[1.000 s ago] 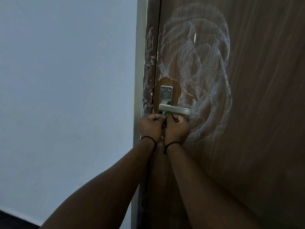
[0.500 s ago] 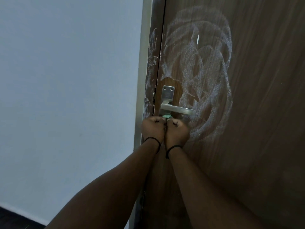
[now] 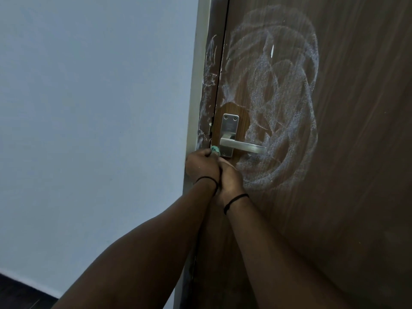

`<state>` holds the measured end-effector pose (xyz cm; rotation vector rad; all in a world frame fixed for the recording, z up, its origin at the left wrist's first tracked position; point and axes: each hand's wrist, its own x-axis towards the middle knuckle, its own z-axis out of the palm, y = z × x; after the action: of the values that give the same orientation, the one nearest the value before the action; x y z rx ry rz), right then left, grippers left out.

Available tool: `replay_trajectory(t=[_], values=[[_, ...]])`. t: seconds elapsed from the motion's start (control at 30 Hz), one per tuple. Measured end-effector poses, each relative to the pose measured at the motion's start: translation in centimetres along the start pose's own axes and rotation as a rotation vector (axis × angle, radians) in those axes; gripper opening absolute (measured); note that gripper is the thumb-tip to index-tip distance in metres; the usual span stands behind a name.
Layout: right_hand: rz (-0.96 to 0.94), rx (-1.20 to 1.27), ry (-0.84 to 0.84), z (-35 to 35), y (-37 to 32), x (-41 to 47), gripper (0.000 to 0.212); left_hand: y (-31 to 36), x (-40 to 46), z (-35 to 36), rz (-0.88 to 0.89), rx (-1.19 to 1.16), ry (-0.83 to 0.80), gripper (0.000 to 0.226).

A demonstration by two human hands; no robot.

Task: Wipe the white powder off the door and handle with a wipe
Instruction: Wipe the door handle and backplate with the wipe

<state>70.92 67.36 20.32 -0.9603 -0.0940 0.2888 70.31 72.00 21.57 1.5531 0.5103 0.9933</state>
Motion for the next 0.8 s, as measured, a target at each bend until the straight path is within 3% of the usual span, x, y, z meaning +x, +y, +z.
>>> replay_trajectory(t=[0.1, 0.2, 0.4, 0.5, 0.67, 0.8], values=[[-0.122, -0.123, 0.14, -0.5, -0.6, 0.0, 0.02, 0.5, 0.1, 0.7, 0.053, -0.024, 0.054, 0.018], [-0.143, -0.186, 0.165, -1.4, -1.5, 0.1, 0.011, 1.2, 0.4, 1.0, 0.098, -0.055, 0.076, 0.02], [-0.191, -0.244, 0.199, -2.2, -1.5, 0.3, 0.012, 1.0, 0.6, 0.2, 0.141, 0.033, -0.006, 0.017], [-0.205, -0.253, 0.206, -2.2, -0.9, -0.1, 0.009, -0.5, -0.1, 0.3, -0.001, 0.022, -0.035, 0.011], [-0.331, -0.372, 0.307, -2.8, -1.1, -0.2, 0.013, -0.2, 0.2, 1.4, -0.467, -0.272, -0.182, 0.008], [-0.523, -0.699, 0.303, -3.1, -1.7, -1.2, 0.016, -0.1, -1.1, 0.4, -0.518, -0.426, -0.234, 0.012]])
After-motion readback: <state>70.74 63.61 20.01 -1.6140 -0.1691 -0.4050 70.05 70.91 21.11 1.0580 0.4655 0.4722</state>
